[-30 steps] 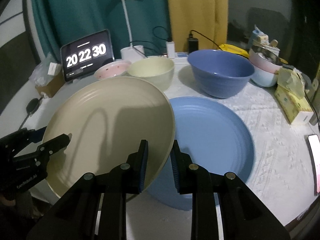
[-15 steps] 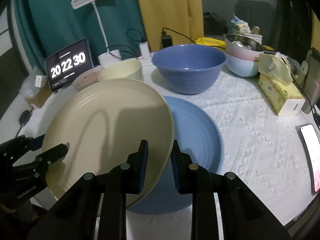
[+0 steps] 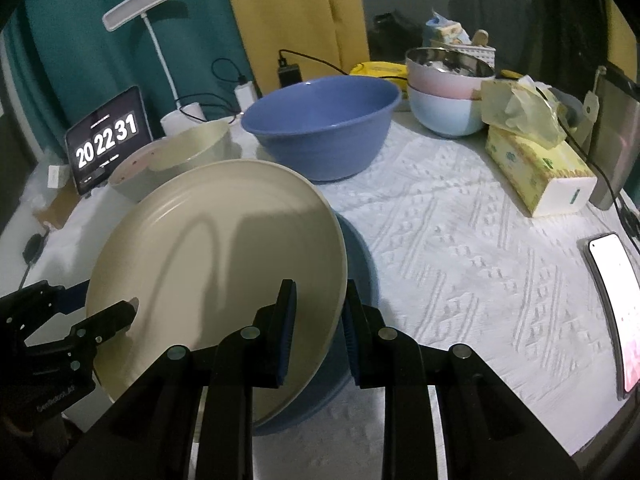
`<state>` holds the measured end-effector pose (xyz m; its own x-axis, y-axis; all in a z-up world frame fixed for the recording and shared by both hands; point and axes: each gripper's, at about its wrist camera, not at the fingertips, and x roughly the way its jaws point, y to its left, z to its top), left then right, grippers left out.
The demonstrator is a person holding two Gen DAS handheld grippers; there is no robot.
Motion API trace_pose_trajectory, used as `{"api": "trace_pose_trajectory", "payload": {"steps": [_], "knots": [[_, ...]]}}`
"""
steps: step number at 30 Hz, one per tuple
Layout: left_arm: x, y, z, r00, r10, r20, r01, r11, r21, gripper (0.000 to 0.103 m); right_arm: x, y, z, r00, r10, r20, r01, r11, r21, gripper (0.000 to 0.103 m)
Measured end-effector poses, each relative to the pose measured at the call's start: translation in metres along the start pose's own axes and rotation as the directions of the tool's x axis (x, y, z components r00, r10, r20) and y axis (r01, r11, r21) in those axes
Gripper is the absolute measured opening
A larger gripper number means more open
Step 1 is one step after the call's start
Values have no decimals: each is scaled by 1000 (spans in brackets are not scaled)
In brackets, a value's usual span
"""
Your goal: Organize plates and bowls
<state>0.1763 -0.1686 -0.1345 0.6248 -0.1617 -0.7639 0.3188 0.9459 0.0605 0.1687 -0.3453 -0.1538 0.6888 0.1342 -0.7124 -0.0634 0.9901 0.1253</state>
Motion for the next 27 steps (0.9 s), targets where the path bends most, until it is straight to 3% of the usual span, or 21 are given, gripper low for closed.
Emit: {"api": "trace_pose_trajectory", "payload": {"steps": [13, 19, 27], "knots": [[14, -9, 6, 999, 19, -28, -18, 999, 30, 43, 5, -17, 4, 1000, -7, -1, 7, 1000, 17, 25], [18, 2, 7, 999, -8, -45, 7, 1000, -23, 47, 3, -23, 8, 999, -26, 21, 25, 1000, 15, 26], [21, 22, 12, 1000, -9, -18, 7, 993, -119, 47, 17, -27, 2, 999, -36, -33, 37, 999, 30, 26]]}}
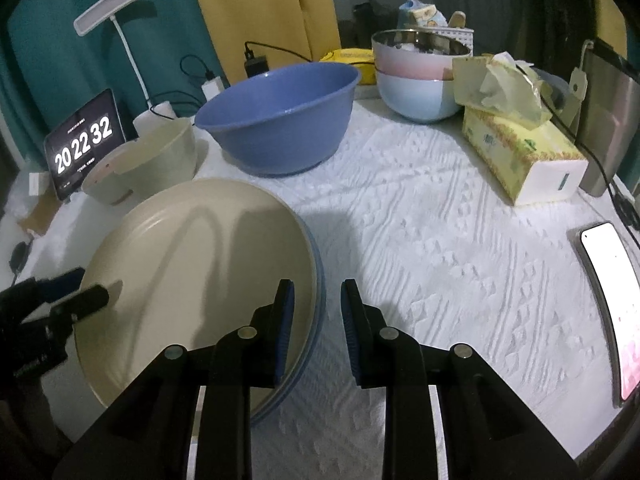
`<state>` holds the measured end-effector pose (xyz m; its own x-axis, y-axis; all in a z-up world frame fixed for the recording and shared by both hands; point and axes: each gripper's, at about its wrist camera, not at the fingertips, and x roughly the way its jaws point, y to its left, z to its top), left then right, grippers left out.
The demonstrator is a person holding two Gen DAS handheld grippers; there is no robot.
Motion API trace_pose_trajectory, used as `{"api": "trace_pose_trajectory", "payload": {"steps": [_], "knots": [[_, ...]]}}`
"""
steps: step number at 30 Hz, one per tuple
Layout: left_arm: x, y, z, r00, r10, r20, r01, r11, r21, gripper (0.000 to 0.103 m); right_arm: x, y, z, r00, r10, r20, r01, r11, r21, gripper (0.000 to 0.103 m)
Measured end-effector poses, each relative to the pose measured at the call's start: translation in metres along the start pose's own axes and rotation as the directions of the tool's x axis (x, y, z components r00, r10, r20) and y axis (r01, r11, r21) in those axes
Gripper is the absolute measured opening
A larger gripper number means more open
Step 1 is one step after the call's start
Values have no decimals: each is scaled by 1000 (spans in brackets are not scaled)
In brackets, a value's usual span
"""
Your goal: Organize plates and bowls
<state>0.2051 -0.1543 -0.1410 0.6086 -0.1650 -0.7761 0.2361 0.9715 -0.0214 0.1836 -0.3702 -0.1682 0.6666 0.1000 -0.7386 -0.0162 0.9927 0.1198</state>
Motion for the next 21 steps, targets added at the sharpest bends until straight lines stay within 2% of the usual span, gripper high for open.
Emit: {"api": "trace_pose_trajectory", "payload": {"steps": [4, 7, 9, 12, 16, 18, 20, 21], "knots": [[13, 4, 1, 999, -19, -26, 19, 1000, -15, 47, 4, 3, -2, 1000, 7, -23, -7, 1000, 4, 26], [15, 3, 2, 1000, -21, -12, 21, 1000, -3, 47, 10, 7, -4, 998, 9, -56, -9, 1000, 10, 27], [15, 2, 2, 1000, -29, -6, 29, 1000, 4, 47, 9, 9, -5, 999, 5, -49, -4, 1000, 10, 31], [15, 1, 1, 999, -44, -5, 44, 999, 20, 46, 8, 13, -5, 999, -13, -42, 12, 1000, -6, 31], [13, 3, -1, 999, -50, 0, 50, 998, 37, 39, 8, 21, -5, 999, -16, -45, 16, 1000, -19, 29], [12, 9, -2, 999, -52, 2, 52, 998, 27, 38, 9, 28, -6, 999, -24, -45, 22, 999, -30, 29], [10, 19, -3, 999, -53, 2, 53, 999, 13, 31, 11, 35, -6, 999, -25, -45, 24, 999, -37, 29], [9, 23, -3, 998, -55, 0, 55, 998, 7, 30, 11, 38, -5, 999, -24, -46, 22, 999, -38, 28]]}}
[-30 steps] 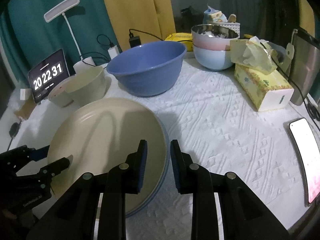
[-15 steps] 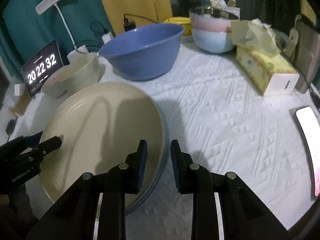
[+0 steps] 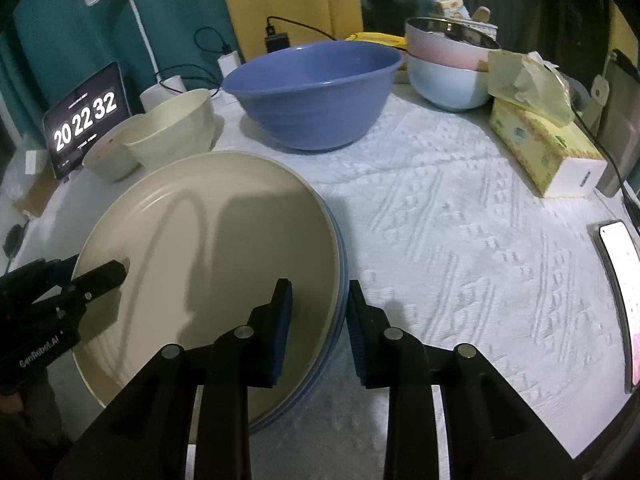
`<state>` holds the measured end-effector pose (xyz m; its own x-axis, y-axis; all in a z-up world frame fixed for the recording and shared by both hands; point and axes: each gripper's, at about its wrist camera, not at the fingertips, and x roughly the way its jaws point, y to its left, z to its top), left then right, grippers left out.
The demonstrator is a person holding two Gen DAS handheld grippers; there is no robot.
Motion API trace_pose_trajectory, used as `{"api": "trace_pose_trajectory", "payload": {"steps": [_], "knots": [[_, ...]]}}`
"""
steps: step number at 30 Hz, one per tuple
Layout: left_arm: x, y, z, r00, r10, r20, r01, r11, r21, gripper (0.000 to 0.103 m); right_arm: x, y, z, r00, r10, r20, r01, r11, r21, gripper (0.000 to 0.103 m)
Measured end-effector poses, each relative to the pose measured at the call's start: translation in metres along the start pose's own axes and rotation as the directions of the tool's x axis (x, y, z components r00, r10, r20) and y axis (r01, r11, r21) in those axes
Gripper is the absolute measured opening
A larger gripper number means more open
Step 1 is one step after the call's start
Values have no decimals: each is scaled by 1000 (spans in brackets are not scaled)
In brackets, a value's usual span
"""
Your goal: Organize plates and bowls
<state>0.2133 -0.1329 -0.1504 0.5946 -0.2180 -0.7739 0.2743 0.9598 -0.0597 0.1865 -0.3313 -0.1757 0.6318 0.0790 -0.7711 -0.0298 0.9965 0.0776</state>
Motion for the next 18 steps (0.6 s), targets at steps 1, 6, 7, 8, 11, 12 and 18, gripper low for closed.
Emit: {"api": "trace_pose_trajectory", "payload": {"steps": [1, 6, 7, 8, 11, 12, 18], "knots": [[-1, 5, -1, 1000, 0, -1, 0, 1000, -5, 30, 0, 3, 1, 1000, 3, 1, -3, 1000, -1, 28], [-11, 26, -7, 1000, 9, 14, -8, 999, -31, 30, 2, 22, 6, 1000, 10, 7, -10, 1000, -24, 25], [-12, 30, -7, 1000, 10, 18, -10, 999, -35, 30, 2, 27, 8, 1000, 10, 12, -9, 1000, -29, 25], [-14, 34, -7, 1000, 13, 22, -12, 999, -41, 30, 2, 31, 10, 1000, 11, 13, -11, 999, -33, 25], [-19, 48, -9, 999, 22, 32, -20, 998, -58, 30, 3, 44, 15, 1000, 20, 15, -19, 998, -54, 25], [-20, 54, -10, 999, 26, 35, -24, 998, -64, 30, 4, 49, 16, 1000, 23, 15, -22, 998, -60, 25], [-31, 82, -14, 997, 58, 50, -53, 994, -98, 30, 12, 79, 25, 998, 57, 4, -56, 994, -94, 25]]}}
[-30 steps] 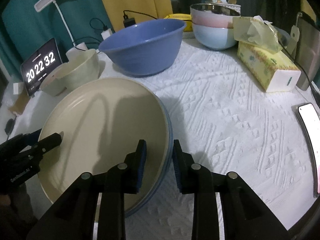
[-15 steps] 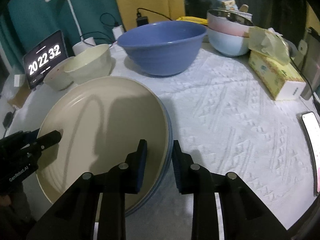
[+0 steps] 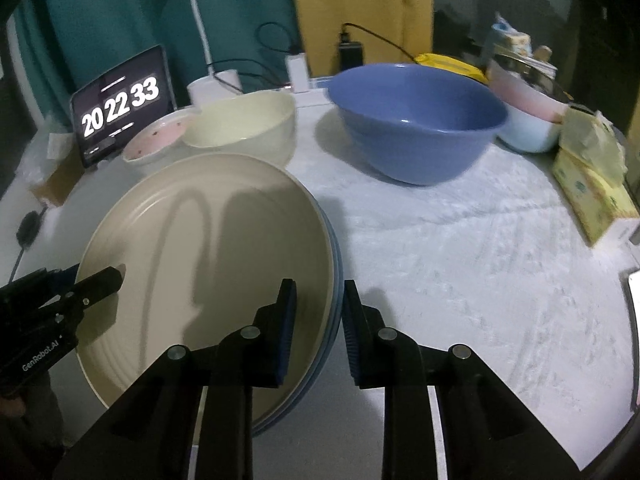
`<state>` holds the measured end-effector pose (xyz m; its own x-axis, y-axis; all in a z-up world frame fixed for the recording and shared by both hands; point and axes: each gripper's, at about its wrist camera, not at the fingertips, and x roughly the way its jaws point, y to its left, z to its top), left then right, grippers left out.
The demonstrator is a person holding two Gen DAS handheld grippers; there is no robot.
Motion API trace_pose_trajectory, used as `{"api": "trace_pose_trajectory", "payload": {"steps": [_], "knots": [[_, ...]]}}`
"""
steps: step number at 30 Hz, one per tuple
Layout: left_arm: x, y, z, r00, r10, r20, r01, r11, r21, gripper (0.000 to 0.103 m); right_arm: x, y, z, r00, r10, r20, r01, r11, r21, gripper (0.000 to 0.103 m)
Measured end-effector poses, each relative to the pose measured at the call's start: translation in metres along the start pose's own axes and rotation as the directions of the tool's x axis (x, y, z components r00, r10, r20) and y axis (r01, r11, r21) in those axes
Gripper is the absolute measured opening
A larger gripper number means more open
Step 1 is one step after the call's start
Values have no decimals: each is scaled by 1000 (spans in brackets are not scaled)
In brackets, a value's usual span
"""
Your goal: Organize plates and bowls
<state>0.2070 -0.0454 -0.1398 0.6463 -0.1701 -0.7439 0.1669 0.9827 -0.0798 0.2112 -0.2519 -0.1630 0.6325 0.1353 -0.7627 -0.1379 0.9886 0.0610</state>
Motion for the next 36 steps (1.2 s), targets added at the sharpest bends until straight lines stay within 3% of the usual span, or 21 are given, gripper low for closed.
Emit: {"api": "trace_pose_trajectory", "payload": {"steps": [21, 29, 32, 36], "knots": [[-7, 91, -13, 988, 154, -21, -156, 980, -128, 30, 50, 94, 22, 989, 132, -73, -140, 983, -118, 25], [-7, 86, -14, 985, 169, -24, -170, 980, -104, 33, 57, 92, 19, 986, 141, -87, -150, 982, -114, 26], [-17, 87, -15, 978, 207, -5, -206, 971, -117, 34, 55, 88, 18, 985, 145, -90, -154, 982, -110, 27], [-33, 85, -12, 969, 245, 31, -239, 962, -133, 34, 46, 72, 18, 988, 140, -67, -146, 986, -86, 36]]}}
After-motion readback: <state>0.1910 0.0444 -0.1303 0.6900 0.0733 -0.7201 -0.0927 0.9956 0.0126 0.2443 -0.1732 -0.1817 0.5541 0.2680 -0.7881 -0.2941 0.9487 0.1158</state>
